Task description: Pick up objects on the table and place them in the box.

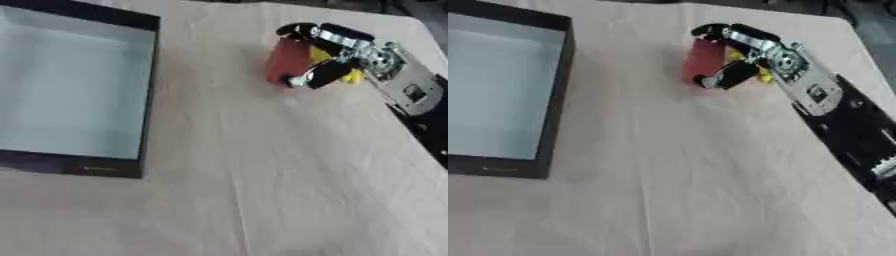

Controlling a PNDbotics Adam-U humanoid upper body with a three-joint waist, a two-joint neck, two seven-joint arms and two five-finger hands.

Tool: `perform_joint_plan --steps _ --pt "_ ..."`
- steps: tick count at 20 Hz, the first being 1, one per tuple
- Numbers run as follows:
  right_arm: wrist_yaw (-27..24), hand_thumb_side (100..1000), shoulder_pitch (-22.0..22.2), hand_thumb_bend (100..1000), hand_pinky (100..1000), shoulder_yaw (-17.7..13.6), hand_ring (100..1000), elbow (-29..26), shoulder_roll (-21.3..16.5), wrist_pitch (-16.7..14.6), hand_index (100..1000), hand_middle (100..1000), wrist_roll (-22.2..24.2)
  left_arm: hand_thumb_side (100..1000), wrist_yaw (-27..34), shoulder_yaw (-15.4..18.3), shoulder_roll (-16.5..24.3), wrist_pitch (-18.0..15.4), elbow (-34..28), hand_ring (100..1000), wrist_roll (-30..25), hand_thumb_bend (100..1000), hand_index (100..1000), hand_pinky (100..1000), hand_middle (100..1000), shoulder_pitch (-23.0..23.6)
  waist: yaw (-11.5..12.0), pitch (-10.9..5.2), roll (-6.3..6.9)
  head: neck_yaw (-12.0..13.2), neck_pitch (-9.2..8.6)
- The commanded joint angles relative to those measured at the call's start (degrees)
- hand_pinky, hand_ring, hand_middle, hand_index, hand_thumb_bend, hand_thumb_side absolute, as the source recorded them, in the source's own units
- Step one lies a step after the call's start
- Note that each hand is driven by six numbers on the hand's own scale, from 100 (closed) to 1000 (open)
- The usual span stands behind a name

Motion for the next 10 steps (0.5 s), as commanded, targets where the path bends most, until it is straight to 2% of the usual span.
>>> perform_joint_plan --steps 1,4,7,10 --pt "0.13 100 -0.6 378 1000 -0.65 1000 0.43 -1.27 0.41 943 1000 -0.16 653 -0.39 0.15 0.41 0.01 0.23 469 -0.21 109 697 759 737 0.14 -0.13 -0.76 0.07 -0.19 -0.79" --pt "-0.33 100 -0.76 363 1000 -0.64 1000 0.5 -1.15 1.07 930 1000 -0.73 652 -0.45 0.07 0.39 -0.05 0.28 468 -0.3 110 697 759 737 0.16 -0.07 -0.65 0.07 -0.3 -0.88" --pt "-0.66 100 -1.18 331 1000 -0.53 1000 0.49 -1.03 1.95 864 1000 -1.43 652 -0.5 0.01 0.37 -0.08 0.3 468 -0.4 109 695 760 737 0.12 -0.06 -0.58 0.05 -0.35 -0.74" --pt "0.0 100 -1.4 363 1000 -0.36 978 0.7 -1.03 2.44 838 1000 -1.78 650 -0.61 0.04 0.37 -0.21 0.24 467 -0.39 107 693 760 736 0.08 0.05 -0.52 0.02 -0.38 -0.75"
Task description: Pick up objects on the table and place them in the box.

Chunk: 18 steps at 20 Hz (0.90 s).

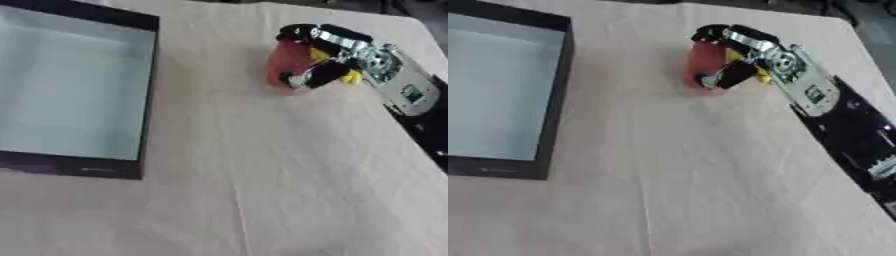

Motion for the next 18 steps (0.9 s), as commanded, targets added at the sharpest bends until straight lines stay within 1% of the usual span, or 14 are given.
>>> perform_joint_plan --steps 1,3,5,6,8,10,12,13,14,15,16,17,18 --pt "0.79 100 -0.54 383 998 -0.17 966 0.23 -1.45 0.54 833 1000 -0.15 651 -0.52 0.03 0.34 -0.01 0.25 467 -0.14 108 692 760 736 0.09 0.01 -0.77 0.02 -0.35 -0.69" --pt "1.41 100 -0.61 383 999 0.07 966 0.61 -1.27 0.37 837 1000 0.5 651 -0.55 0.01 0.29 -0.03 0.26 468 -0.15 107 692 760 736 0.08 0.1 -0.72 -0.01 -0.4 -0.7" --pt "2.02 100 -0.61 381 1000 0.28 997 1.12 -0.97 0.11 875 1000 1.32 652 -0.51 0.13 0.25 -0.05 0.25 467 -0.01 105 691 760 736 0.03 0.11 -0.66 -0.03 -0.47 -0.74" --pt "2.38 100 -0.61 381 1000 0.34 998 1.42 -0.84 -0.02 876 1000 1.67 652 -0.5 0.14 0.27 -0.05 0.26 467 0.04 105 691 760 736 0.03 0.07 -0.64 -0.03 -0.45 -0.76" --pt "2.97 100 -0.56 390 1000 0.34 974 2.02 -0.59 -0.2 875 1000 2.12 654 -0.42 0.05 0.26 -0.04 0.29 466 -0.05 101 690 760 736 0.06 -0.06 -0.6 -0.07 -0.43 -0.73" --pt "3.03 100 -0.53 396 976 0.21 950 2.43 -0.33 -0.08 854 1000 1.95 656 -0.55 0.02 0.22 0.07 0.32 466 -0.14 102 689 761 736 0.08 -0.27 -0.57 -0.14 -0.31 -0.67" --pt "2.36 100 -0.53 341 933 0.04 907 2.48 -0.18 0.28 812 970 1.26 658 -0.69 0.01 0.22 0.19 0.36 466 -0.18 100 689 761 735 0.05 -0.42 -0.55 -0.13 -0.17 -0.64" --pt "1.89 100 -0.55 300 907 -0.02 877 2.36 -0.17 0.51 783 940 0.81 658 -0.73 -0.02 0.23 0.22 0.38 466 -0.19 100 689 761 735 0.04 -0.47 -0.53 -0.11 -0.13 -0.62" --pt "1.4 100 -0.56 285 898 -0.05 866 2.15 -0.2 0.8 773 930 0.3 658 -0.77 -0.06 0.23 0.21 0.4 466 -0.21 100 689 761 735 0.06 -0.49 -0.52 -0.08 -0.09 -0.6" --pt "0.88 100 -0.58 234 880 -0.08 829 1.82 -0.24 1.07 736 895 -0.24 658 -0.8 -0.07 0.22 0.19 0.42 466 -0.21 100 688 762 735 0.07 -0.49 -0.52 -0.05 -0.09 -0.57" --pt "0.34 100 -0.56 212 876 -0.1 816 1.4 -0.31 1.29 722 881 -0.74 658 -0.79 -0.08 0.23 0.16 0.44 466 -0.2 100 688 762 735 0.09 -0.49 -0.53 -0.03 -0.09 -0.54" --pt "-0.22 100 -0.52 162 867 -0.13 794 0.97 -0.4 1.52 696 858 -1.18 658 -0.78 -0.08 0.25 0.15 0.47 466 -0.2 100 688 762 735 0.1 -0.51 -0.57 0.0 -0.07 -0.5" --pt "-0.75 100 -0.47 136 863 -0.19 784 0.5 -0.55 1.74 686 849 -1.6 658 -0.77 -0.09 0.28 0.14 0.49 466 -0.2 100 688 762 735 0.11 -0.54 -0.62 0.02 -0.03 -0.46"
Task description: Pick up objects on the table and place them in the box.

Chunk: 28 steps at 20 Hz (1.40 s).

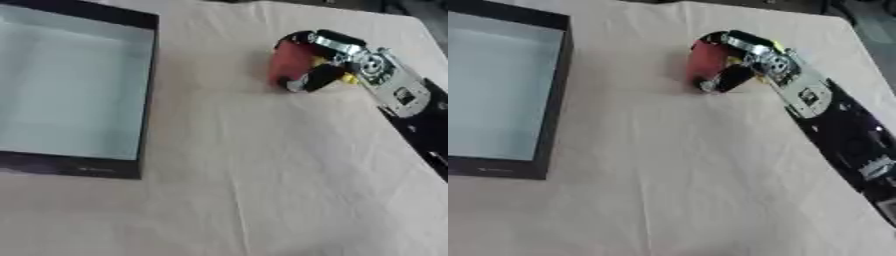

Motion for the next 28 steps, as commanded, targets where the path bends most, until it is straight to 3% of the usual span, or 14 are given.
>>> perform_joint_plan --steps 1,7,15,17,18,28 --pt "-1.67 100 -0.11 100 859 -0.8 774 -1.93 -1.8 0.72 674 840 -1.48 659 -0.34 -0.17 0.28 0.2 0.53 466 -0.21 100 689 762 735 0.27 -0.48 -0.93 0.1 0.08 -0.37" --pt "-4.21 100 0.55 100 853 -1.67 746 -6.08 -3.49 0.32 628 817 -4.27 661 -0.32 -0.13 0.55 0.58 0.26 466 -0.23 100 689 763 736 0.3 -0.83 -1.92 0.02 0.32 0.25" --pt "-8.33 100 -0.69 100 843 -0.98 731 -12.95 -5.06 -0.46 607 809 -6.5 660 -0.1 -0.28 1.27 1.83 -0.65 466 -0.43 100 690 764 737 0.01 -0.38 -4.3 -0.46 0.85 2.45" --pt "-9.02 100 -1.93 100 841 -0.35 730 -14.05 -4.92 -0.41 606 809 -6.23 696 -0.16 -0.42 1.42 2.25 -0.9 466 -0.56 100 690 764 736 -0.27 0.22 -4.93 -0.75 0.72 3.0" --pt "-9.25 100 -2.49 100 841 -0.01 729 -14.7 -4.85 -0.48 605 809 -6.12 658 -0.14 -0.55 1.54 2.42 -1.04 465 -0.69 100 691 765 736 -0.42 0.59 -5.25 -0.9 0.63 3.28" --pt "-9.07 100 -8.27 100 842 3.83 730 -17.18 -2.08 0.81 604 810 -4.21 663 0.3 -2.53 2.19 3.56 -0.07 464 -2.86 100 691 766 736 -2.26 5.39 -6.93 -1.66 -2.21 4.5"
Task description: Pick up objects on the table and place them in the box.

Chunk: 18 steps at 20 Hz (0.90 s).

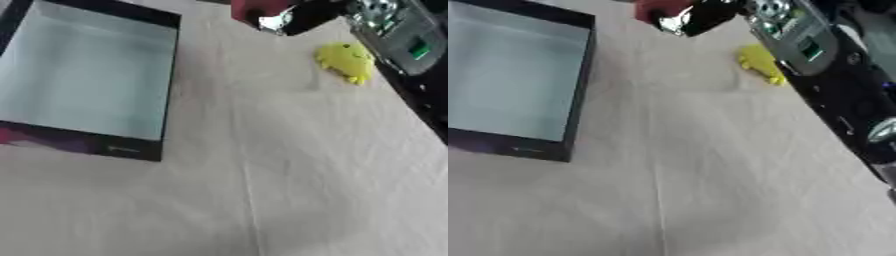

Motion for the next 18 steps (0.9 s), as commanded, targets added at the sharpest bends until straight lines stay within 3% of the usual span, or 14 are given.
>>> perform_joint_plan --steps 1,7,10,14,18 --pt "0.64 100 -1.7 100 843 0.49 731 -0.96 -0.27 0.38 605 810 0.73 664 0.17 -0.53 1.59 0.18 -0.12 464 -0.94 100 691 766 736 -0.66 0.3 -1.58 0.3 -0.5 0.39" --pt "2.56 100 -3.14 100 841 2.48 731 -0.09 1.56 0.73 605 811 2.6 669 0.15 -1.32 1.3 0.6 0.76 463 -2.03 100 691 767 736 -1.47 1.47 -1.4 0.17 -0.51 0.57" --pt "2.72 100 -4.11 100 842 3.3 731 0.49 2.11 1.04 604 811 3.49 670 0.44 -2.35 1.37 0.89 1.38 462 -2.94 100 691 766 736 -2.69 3.25 -1.49 0.06 -2.11 0.53" --pt "2.53 100 -4.52 100 833 3.3 724 -0.36 1.41 0.52 599 807 3.07 675 0.43 -3.42 1.43 1.47 2.64 461 -4.18 100 690 766 736 -3.26 5.12 -2.52 -0.18 -4.08 1.61" --pt "0.98 100 -4.31 100 824 2.45 713 -4.58 -0.26 -0.37 594 798 0.86 678 0.35 -3.79 1.69 1.84 3.41 460 -4.74 100 690 767 735 -3.26 5.95 -3.84 -0.42 -5.68 2.66"
